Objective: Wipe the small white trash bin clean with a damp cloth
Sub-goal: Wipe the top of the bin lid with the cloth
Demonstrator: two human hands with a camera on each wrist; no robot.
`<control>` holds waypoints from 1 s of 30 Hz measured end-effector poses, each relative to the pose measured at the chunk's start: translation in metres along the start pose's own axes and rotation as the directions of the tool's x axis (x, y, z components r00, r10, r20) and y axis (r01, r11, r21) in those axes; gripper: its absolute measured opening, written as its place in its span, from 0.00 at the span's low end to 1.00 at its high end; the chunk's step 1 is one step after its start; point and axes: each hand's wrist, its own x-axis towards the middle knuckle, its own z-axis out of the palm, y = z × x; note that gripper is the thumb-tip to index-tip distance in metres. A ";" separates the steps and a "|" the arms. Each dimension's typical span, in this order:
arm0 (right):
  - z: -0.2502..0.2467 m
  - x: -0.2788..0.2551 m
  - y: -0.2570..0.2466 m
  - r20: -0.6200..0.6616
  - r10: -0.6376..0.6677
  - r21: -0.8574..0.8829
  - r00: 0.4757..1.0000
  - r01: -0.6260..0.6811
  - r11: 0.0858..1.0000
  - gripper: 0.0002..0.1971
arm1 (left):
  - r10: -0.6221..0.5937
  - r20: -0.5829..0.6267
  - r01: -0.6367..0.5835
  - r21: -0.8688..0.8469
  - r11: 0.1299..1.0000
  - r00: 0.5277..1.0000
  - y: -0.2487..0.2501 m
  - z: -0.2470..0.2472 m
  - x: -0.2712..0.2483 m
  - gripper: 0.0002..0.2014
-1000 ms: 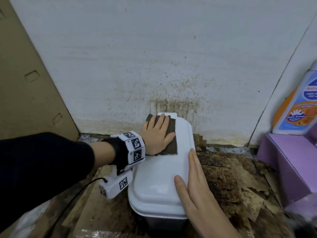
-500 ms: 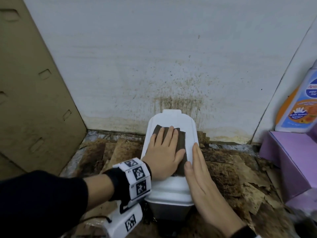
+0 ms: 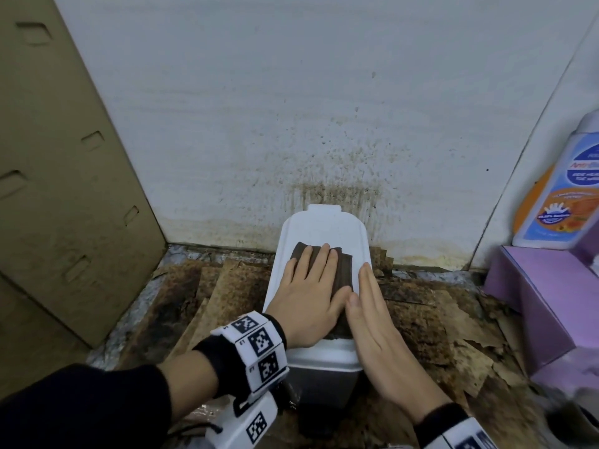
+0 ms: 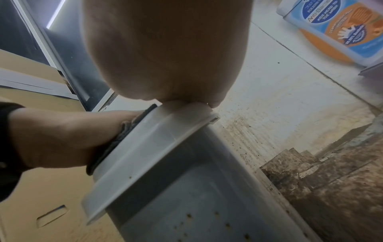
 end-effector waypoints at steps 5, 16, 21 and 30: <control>-0.012 0.001 -0.018 0.210 0.227 0.143 0.951 -0.260 0.955 0.34 | -0.004 0.027 0.004 -0.024 1.000 1.000 -0.017 -0.013 0.031 0.34; -0.010 0.005 -0.010 0.218 0.247 0.184 0.944 -0.288 0.940 0.35 | -0.038 0.021 0.038 0.034 0.999 0.999 -0.043 -0.033 0.113 0.34; -0.009 0.004 -0.007 0.229 0.272 0.170 0.934 -0.314 0.934 0.36 | -0.028 0.042 0.025 0.078 0.997 0.999 -0.046 -0.036 0.120 0.34; -0.009 0.006 -0.006 0.226 0.280 0.176 0.933 -0.322 0.930 0.36 | -0.032 0.041 0.028 0.112 0.993 0.999 -0.043 -0.038 0.145 0.35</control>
